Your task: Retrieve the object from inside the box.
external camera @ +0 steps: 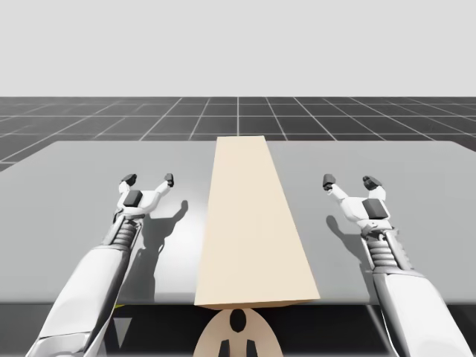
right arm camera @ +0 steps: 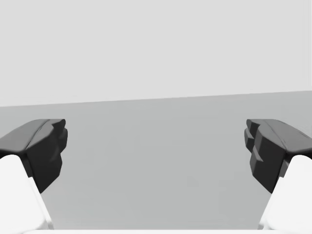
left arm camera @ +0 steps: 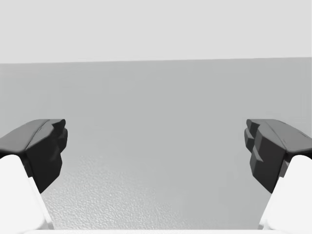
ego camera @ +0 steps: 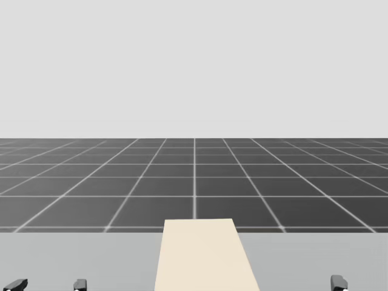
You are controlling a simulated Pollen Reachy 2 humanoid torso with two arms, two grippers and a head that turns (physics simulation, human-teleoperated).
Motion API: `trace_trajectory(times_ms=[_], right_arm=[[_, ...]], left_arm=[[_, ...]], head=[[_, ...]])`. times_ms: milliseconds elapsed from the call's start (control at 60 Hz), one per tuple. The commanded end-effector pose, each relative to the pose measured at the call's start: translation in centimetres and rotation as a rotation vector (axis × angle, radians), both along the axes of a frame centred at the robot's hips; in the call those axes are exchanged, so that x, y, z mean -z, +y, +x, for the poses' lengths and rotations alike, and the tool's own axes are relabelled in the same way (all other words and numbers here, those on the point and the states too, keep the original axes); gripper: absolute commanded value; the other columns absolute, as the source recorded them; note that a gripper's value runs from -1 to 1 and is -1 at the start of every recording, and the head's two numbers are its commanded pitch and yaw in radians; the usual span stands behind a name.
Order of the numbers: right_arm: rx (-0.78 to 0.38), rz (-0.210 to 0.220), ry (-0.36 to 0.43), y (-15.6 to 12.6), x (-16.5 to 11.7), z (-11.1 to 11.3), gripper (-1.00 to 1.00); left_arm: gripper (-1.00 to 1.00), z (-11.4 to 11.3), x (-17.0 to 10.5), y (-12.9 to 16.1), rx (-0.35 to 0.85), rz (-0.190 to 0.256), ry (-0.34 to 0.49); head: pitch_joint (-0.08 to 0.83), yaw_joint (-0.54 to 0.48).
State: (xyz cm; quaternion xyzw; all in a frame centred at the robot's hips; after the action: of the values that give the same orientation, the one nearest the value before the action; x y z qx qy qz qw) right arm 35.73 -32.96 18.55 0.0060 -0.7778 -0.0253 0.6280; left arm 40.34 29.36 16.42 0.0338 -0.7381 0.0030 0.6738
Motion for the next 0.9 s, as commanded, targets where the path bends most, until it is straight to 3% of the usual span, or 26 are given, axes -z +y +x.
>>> trace_trajectory(times_ms=[17, 117, 233, 283, 450, 633, 750, 900], right_arm=[[-0.005, 0.004, 0.006, 0.1, 0.0, 0.0, -1.0], [-0.031, -0.002, 0.017, 0.1, 0.0, 0.1, -1.0], [-0.106, -0.015, 0.112, 0.4, 1.4, 0.8, -1.0], [-0.138, -0.056, 0.129, 0.9, 2.1, 1.1, -1.0], [-0.288, -0.152, 0.137, 3.4, 3.3, 0.9, -1.0], [-0.493, -0.138, 0.068, 5.5, 3.3, -0.3, -1.0], [-0.612, -0.175, 0.024, 6.8, 2.9, -1.4, -1.0], [-0.762, -0.245, -0.064, 8.6, 2.3, -3.3, -1.0]], left_arm=[[-1.0, 0.0, 0.0, 0.0, -0.002, 0.005, -0.003], [-1.0, 0.1, 0.1, 0.0, 0.0, 0.007, 0.004], [-1.0, 0.6, 1.0, -0.4, 0.05, 0.042, 0.062], [-1.0, 0.6, 1.5, -0.7, 0.108, 0.058, 0.099], [-1.0, -0.6, 2.1, -2.8, 0.307, 0.158, 0.089], [-1.0, -2.5, 2.7, -5.3, 0.512, 0.244, 0.059], [-1.0, -4.1, 2.5, -6.7, 0.662, 0.255, 0.026], [-1.0, -6.7, 1.9, -8.6, 0.85, 0.302, -0.02]], head=[[0.004, 0.0], [0.006, 0.0], [0.011, 0.0], [0.013, 0.0], [0.016, 0.0], [0.016, 0.0], [0.019, 0.0], [0.026, 0.0]])
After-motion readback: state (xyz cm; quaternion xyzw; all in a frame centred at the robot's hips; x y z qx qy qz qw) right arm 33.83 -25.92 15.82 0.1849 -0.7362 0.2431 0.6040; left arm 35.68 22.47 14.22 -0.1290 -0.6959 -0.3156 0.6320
